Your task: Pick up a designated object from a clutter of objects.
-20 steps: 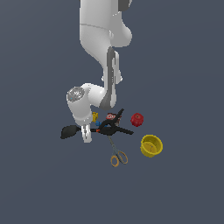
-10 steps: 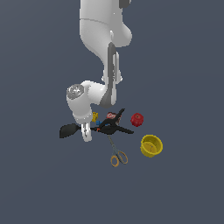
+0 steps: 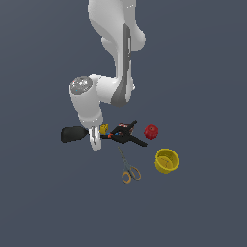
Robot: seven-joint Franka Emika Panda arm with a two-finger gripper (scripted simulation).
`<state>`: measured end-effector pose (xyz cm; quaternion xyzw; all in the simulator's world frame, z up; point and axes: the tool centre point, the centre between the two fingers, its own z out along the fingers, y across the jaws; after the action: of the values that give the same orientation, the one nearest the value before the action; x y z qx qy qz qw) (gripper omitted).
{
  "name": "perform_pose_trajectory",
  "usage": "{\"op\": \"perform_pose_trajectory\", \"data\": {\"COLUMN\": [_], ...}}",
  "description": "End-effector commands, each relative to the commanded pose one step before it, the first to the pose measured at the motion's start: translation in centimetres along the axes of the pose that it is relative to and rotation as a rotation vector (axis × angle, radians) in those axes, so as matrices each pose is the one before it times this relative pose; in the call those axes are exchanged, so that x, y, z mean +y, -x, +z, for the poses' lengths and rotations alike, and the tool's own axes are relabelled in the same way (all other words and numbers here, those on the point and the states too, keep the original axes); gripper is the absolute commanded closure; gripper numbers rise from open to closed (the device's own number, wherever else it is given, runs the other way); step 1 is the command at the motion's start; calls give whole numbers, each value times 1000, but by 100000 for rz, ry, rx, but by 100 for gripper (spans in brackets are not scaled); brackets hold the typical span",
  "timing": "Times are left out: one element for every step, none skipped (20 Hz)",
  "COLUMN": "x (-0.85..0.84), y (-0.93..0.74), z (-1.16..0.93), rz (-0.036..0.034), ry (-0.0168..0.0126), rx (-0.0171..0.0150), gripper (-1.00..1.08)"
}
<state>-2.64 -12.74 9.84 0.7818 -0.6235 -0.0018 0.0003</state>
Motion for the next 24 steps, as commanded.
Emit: {"op": "perform_pose_trajectory", "data": {"x": [-285, -95, -96, -100, -100, -102, -101, -102, -104, -106, -107, -109, -114, -114, -114, -114, -118, -110, -107, -110, -100, -96, -98, -87], "y": [275, 154, 148, 153, 149, 150, 145, 145, 143, 145, 141, 141, 151, 141, 137, 133, 139, 120, 113, 119, 98, 91, 93, 75], "z": [-2588, -1061, -1098, -1121, -1107, -1095, -1083, -1073, -1063, -1058, -1048, -1043, -1041, -1030, -1001, -963, -917, -864, -810, -754, -703, -650, -594, -543], "rz": [139, 0, 33, 21, 28, 0, 25, 23, 0, 20, 0, 0, 3, 0, 0, 0, -39, 0, 0, -68, 0, 0, -65, 0], "ry": [-338, 0, 34, 23, 30, 0, 27, 25, 0, 23, 0, 0, 15, 0, 0, 0, -11, 0, 0, -24, 0, 0, -23, 0], "rx": [193, 0, 50, 38, 56, 0, 59, 60, 0, 62, 0, 0, 46, 0, 0, 0, -27, 0, 0, -66, 0, 0, -69, 0], "gripper": [108, 108, 108, 108, 108, 108, 108, 108, 108, 108, 108, 108, 108, 108, 108, 108, 108, 108, 108, 108, 108, 108, 108, 108]}}
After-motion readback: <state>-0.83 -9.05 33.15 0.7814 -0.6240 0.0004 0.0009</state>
